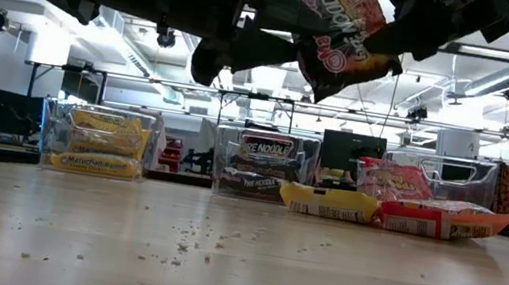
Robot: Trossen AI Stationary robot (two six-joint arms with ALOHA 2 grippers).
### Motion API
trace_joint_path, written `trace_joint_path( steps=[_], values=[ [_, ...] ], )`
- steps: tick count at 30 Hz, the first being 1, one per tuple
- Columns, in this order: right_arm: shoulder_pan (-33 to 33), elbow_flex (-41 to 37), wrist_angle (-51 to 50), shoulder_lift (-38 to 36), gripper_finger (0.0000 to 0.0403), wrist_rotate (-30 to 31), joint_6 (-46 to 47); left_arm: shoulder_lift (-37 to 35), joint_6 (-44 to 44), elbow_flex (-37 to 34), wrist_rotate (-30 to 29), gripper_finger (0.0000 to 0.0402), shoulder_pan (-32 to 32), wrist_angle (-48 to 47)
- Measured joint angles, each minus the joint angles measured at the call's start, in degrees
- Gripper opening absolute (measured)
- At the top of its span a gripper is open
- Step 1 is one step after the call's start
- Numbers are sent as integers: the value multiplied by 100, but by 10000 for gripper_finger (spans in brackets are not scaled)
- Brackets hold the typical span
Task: Sort Maruchan noodles
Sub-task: Put the black noodle pack into the middle transparent bin
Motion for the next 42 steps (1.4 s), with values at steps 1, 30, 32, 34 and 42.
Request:
trace_joint_path(
  steps=[1,30,32,34,42],
  values=[
    [-16,1,-20,-8,120,9,5,0,-10,-2,-1,194,2,-3],
    [193,445,-884,-85,120,-114,307,7,-131,-4,-181,194,-7,-228],
    [201,444,-844,-71,120,-122,253,7,-75,-3,-156,194,-7,-207],
    [227,444,-738,-31,120,-212,256,7,-3,-2,-79,194,0,-156],
    [309,442,-711,48,120,-291,261,9,208,4,88,194,26,44]
  ],
)
